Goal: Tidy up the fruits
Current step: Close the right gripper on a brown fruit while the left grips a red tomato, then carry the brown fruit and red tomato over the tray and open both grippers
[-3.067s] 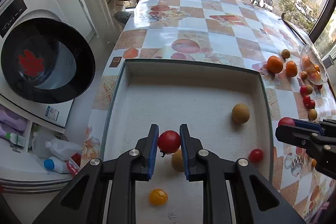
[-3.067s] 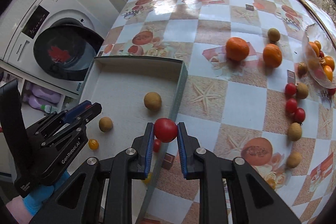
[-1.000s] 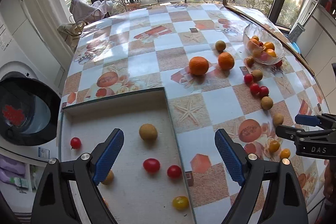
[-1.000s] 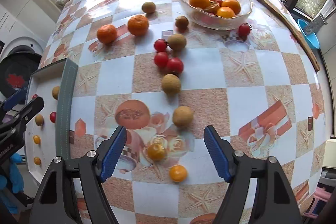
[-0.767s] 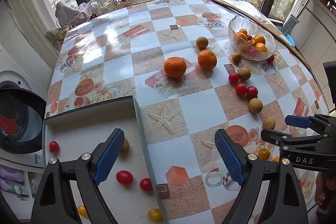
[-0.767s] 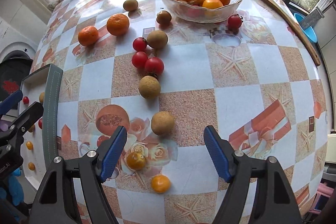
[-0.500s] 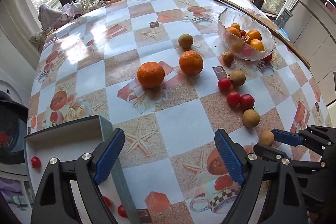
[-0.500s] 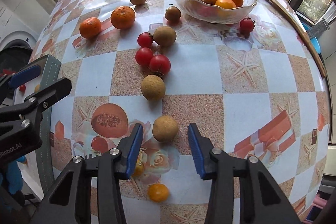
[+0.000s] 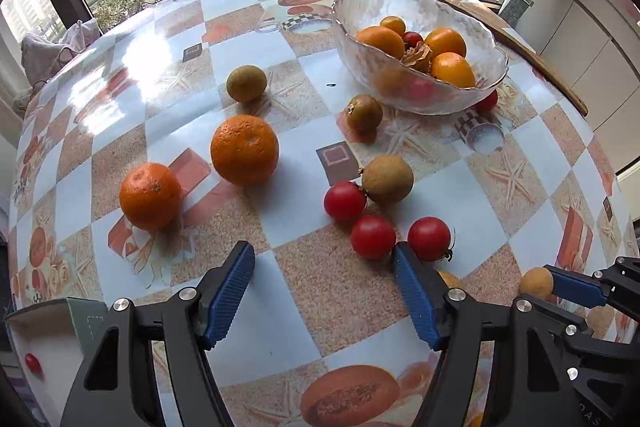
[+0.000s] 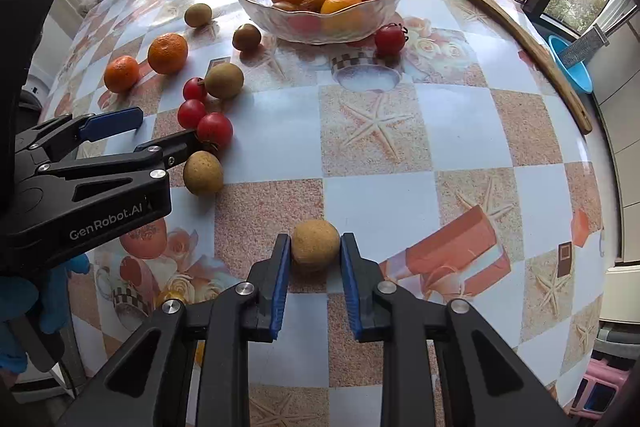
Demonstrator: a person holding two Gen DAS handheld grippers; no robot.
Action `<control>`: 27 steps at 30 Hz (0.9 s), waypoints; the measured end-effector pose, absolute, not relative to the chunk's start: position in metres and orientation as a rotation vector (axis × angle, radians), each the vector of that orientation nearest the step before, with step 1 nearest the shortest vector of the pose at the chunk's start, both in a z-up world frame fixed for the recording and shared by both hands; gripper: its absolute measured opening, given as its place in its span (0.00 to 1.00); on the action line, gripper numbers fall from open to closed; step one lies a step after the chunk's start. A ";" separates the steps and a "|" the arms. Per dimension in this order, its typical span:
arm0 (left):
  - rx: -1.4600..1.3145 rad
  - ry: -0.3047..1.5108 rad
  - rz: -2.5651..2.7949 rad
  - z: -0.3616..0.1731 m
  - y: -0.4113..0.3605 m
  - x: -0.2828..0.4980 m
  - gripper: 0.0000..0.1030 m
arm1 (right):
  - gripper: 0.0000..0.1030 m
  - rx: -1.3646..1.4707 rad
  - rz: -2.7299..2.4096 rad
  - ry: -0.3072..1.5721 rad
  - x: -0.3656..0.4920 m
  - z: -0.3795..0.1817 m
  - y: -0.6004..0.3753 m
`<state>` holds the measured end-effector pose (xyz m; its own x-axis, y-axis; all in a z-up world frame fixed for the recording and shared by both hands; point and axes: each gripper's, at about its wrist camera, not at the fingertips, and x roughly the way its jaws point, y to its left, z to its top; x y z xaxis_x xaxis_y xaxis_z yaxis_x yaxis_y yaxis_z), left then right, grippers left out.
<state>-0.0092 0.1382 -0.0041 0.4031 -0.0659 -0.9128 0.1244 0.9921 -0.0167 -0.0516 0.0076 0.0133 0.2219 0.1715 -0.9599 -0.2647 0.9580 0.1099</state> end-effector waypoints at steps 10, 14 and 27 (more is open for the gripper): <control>0.066 1.121 -0.142 0.001 0.114 -0.006 0.27 | 0.26 -0.042 0.309 1.312 -0.051 0.015 -0.005; 0.027 1.141 -0.160 0.002 0.124 -0.023 0.22 | 0.26 -0.035 0.316 1.314 -0.051 0.016 -0.008; -0.098 1.221 -0.124 0.001 0.154 -0.117 0.22 | 0.26 0.033 0.354 1.361 -0.071 0.015 -0.021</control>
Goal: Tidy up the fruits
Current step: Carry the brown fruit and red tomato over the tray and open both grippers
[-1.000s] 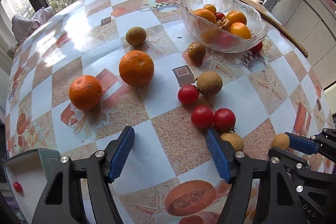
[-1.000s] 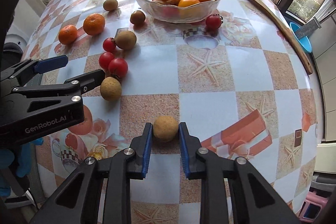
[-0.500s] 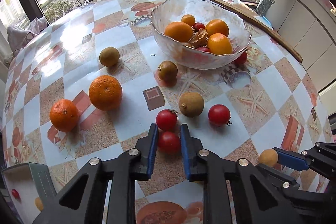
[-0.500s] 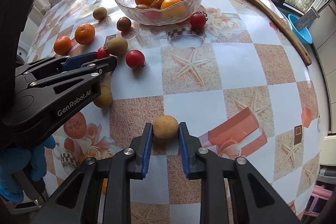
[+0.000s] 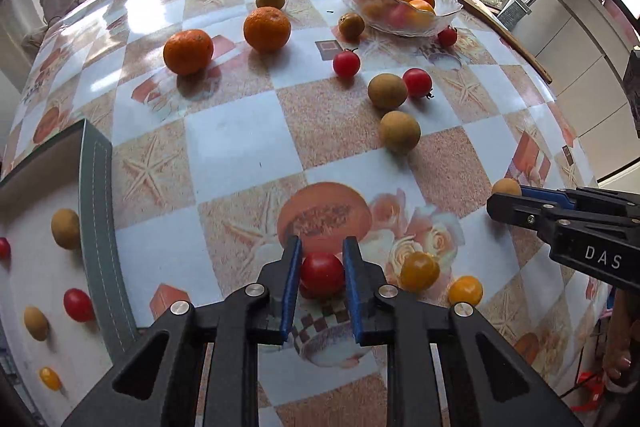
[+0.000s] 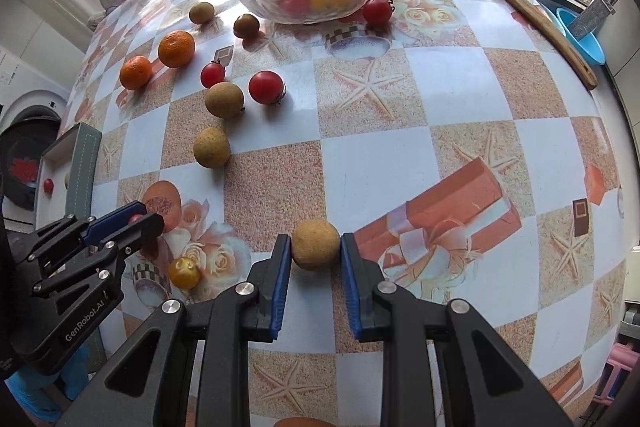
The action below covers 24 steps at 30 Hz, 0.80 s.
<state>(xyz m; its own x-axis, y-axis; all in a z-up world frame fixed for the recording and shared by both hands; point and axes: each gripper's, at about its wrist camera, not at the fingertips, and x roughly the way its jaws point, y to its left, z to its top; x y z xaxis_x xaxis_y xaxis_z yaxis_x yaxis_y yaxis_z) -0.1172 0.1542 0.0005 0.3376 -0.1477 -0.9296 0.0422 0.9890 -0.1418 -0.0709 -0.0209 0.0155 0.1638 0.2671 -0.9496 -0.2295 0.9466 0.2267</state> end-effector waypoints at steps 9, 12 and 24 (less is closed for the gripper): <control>-0.203 1.198 -0.100 0.013 0.171 -0.139 0.22 | 0.26 0.061 0.353 1.370 -0.084 0.027 -0.025; -0.216 1.180 -0.091 0.022 0.178 -0.144 0.22 | 0.26 0.060 0.356 1.365 -0.086 0.034 -0.020; -0.273 1.122 -0.012 0.051 0.228 -0.174 0.22 | 0.26 0.015 0.457 1.332 -0.097 0.058 0.036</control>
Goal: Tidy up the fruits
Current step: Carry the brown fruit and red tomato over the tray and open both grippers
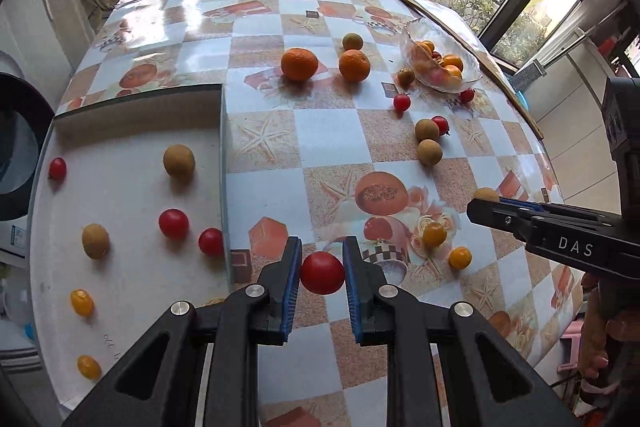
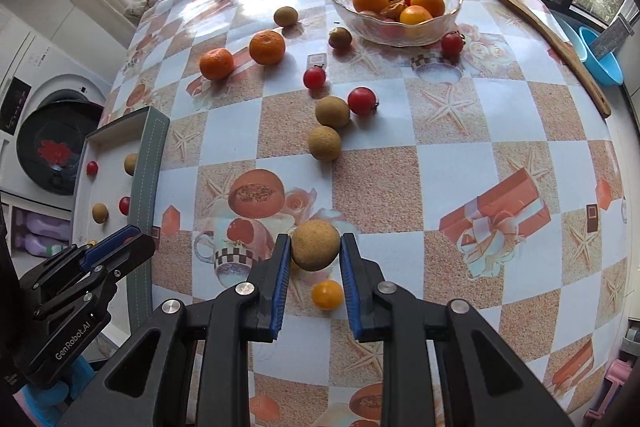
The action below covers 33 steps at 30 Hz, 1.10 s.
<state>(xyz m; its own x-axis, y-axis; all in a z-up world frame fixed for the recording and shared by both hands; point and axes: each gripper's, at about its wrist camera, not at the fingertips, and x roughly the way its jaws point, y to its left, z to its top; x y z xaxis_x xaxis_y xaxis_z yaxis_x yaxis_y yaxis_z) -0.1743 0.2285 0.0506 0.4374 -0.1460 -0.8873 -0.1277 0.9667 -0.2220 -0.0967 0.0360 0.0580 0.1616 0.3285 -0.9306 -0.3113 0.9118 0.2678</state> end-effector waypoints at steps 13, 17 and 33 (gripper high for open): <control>-0.361 1.122 0.203 0.046 0.316 -0.233 0.22 | 0.26 -0.093 0.659 1.329 -0.117 0.067 0.145; -0.387 1.145 0.243 0.033 0.333 -0.249 0.22 | 0.26 -0.131 0.735 1.338 -0.130 0.065 0.181; -0.408 1.202 0.267 0.002 0.343 -0.262 0.22 | 0.26 -0.222 0.833 1.425 -0.148 0.033 0.252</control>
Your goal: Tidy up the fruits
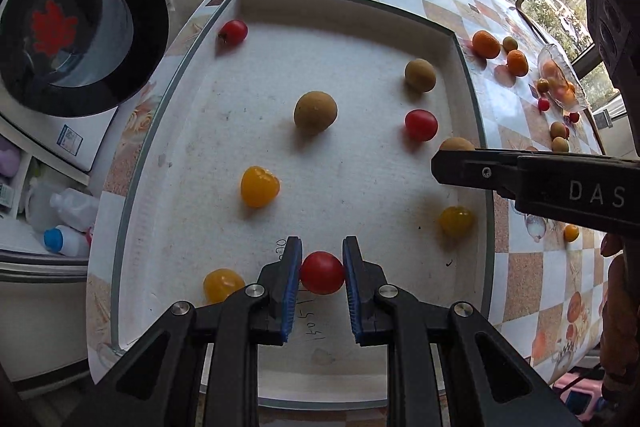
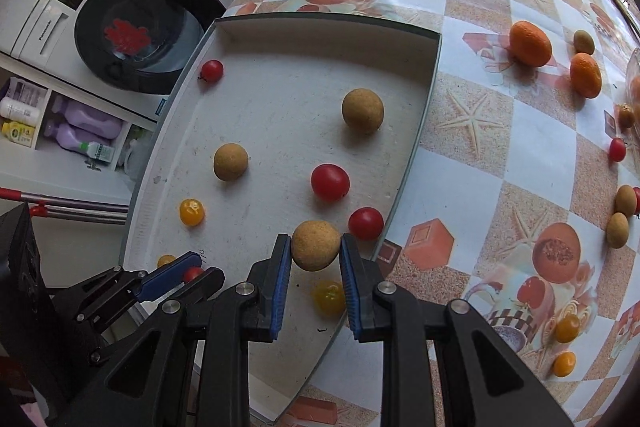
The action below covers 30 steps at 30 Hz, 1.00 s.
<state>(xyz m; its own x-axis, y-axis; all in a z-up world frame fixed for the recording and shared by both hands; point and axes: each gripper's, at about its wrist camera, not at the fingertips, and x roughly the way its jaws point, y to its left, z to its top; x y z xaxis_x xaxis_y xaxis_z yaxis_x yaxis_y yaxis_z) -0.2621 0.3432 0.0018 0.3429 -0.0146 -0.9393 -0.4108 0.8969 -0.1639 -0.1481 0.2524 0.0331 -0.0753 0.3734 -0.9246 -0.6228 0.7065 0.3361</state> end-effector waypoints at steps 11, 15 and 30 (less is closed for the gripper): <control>-0.346 1.218 0.265 -0.003 0.336 -0.263 0.22 | 0.26 -0.280 0.835 1.459 -0.151 0.010 0.277; -0.328 1.226 0.262 -0.002 0.335 -0.263 0.22 | 0.27 -0.293 0.838 1.446 -0.153 0.010 0.281; -0.265 1.233 0.312 0.018 0.334 -0.266 0.76 | 0.79 -0.218 0.794 1.387 -0.150 0.056 0.258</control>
<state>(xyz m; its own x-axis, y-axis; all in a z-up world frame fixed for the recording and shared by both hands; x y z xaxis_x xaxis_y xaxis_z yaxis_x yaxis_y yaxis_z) -0.2657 0.3344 0.0176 0.2990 0.0902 -0.9500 -0.3733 0.9273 -0.0294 -0.1503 0.2576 0.0557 -0.0228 0.3706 -0.9285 -0.6133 0.7283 0.3057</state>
